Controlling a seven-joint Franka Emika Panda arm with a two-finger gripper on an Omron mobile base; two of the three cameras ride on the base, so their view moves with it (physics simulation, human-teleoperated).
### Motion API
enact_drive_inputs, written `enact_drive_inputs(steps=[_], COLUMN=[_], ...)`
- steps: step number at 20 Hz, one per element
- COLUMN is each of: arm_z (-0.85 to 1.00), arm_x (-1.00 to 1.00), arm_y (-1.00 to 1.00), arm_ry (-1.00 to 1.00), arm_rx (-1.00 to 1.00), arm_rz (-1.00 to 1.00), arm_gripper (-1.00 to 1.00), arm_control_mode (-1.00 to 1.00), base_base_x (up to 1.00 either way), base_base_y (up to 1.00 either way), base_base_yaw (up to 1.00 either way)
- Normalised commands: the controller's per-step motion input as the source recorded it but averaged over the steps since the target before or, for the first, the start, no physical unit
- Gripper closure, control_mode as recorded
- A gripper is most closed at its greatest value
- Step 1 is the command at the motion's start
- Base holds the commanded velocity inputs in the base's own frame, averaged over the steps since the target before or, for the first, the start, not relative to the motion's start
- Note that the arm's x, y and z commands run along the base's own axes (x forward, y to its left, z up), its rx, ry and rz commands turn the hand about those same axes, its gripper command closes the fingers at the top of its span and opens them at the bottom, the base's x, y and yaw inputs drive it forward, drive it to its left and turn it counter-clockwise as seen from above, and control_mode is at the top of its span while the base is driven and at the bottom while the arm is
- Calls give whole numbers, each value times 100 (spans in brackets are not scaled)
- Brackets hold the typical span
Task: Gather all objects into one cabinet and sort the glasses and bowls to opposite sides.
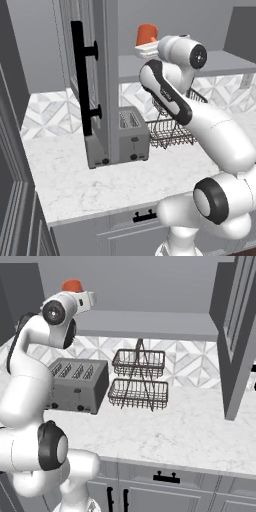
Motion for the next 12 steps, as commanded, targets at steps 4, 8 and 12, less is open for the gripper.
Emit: enact_drive_inputs(steps=[4, 8, 12], arm_z=[0, 0, 0], arm_x=[0, 0, 0], arm_y=[0, 0, 0], arm_ry=[0, 0, 0], arm_rx=[0, 0, 0], arm_rz=[0, 0, 0], arm_gripper=[100, 100, 100], arm_control_mode=[100, 100, 100], base_base_x=[-39, -45, -51], base_base_y=[0, -5, -16], base_base_yaw=[0, 0, -3])
